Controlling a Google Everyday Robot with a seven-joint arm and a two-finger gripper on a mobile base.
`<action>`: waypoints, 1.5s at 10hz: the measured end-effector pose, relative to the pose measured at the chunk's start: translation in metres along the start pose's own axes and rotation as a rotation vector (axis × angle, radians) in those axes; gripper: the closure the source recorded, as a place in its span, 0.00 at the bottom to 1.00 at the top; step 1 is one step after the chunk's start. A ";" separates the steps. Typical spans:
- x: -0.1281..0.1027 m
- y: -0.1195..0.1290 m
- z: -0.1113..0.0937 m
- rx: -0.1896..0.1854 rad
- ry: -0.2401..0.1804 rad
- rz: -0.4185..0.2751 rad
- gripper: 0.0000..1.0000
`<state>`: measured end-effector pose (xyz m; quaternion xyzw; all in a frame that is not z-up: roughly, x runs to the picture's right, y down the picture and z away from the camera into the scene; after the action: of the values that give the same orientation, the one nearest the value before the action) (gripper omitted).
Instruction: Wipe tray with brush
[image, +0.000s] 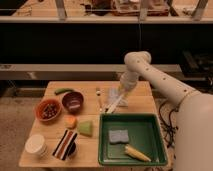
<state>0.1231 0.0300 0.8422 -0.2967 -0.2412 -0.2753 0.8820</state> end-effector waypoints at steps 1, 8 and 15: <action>0.005 0.011 -0.003 0.000 -0.066 0.024 1.00; 0.005 0.100 -0.069 0.023 -0.111 0.230 1.00; -0.014 0.139 -0.066 -0.002 -0.188 0.264 1.00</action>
<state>0.2173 0.0852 0.7330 -0.3510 -0.2812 -0.1284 0.8839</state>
